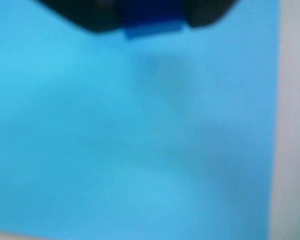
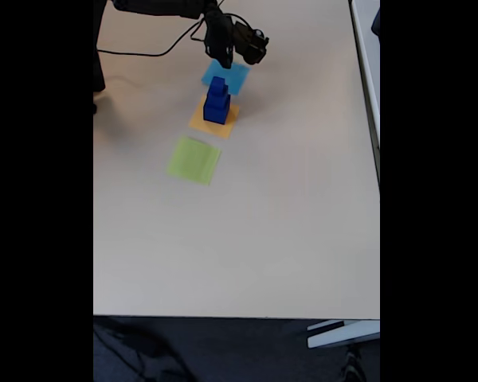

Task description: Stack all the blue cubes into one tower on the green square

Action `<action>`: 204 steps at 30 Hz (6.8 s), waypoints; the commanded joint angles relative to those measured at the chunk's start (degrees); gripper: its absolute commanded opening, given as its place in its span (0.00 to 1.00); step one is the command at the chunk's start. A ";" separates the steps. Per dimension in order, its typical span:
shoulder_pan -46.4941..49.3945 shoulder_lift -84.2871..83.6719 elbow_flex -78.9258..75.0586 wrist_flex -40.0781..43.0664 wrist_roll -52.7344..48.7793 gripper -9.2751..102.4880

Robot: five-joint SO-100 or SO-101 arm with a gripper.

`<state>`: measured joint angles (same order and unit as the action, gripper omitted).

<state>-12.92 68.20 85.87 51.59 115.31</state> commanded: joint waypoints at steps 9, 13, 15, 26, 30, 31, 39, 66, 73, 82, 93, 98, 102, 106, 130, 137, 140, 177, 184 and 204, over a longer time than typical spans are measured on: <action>1.85 5.71 1.85 -1.49 -1.93 0.08; 1.93 5.89 1.93 -1.49 -2.11 0.08; 1.76 5.89 1.93 -1.49 -2.11 0.10; 1.58 6.15 1.32 -1.49 -2.29 0.17; 1.49 6.15 0.70 -1.49 -2.55 0.19; 1.49 6.15 0.35 -1.32 -2.81 0.19; 0.97 6.24 -11.16 6.86 -5.89 0.20; 12.92 20.30 -19.86 19.16 -23.82 0.25; 14.41 24.61 -12.92 19.16 -23.12 0.28; 14.94 27.95 -4.66 18.81 -21.80 0.29; 17.58 28.92 -2.46 19.34 -25.84 0.31; 18.19 29.09 -2.37 19.69 -26.28 0.31; 18.54 29.09 -2.11 19.69 -26.19 0.31; 18.46 29.00 -1.67 19.69 -25.40 0.31; 18.81 29.44 2.37 19.69 -26.81 0.31; 18.90 29.27 3.78 19.69 -26.89 0.30; 19.16 29.27 4.13 19.51 -27.16 0.29; 20.21 29.71 1.85 21.62 -27.86 0.09; 20.92 26.89 -6.86 25.84 -29.53 0.08; 26.37 24.26 -13.89 26.63 -34.80 0.08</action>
<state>12.48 92.02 75.85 77.78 81.56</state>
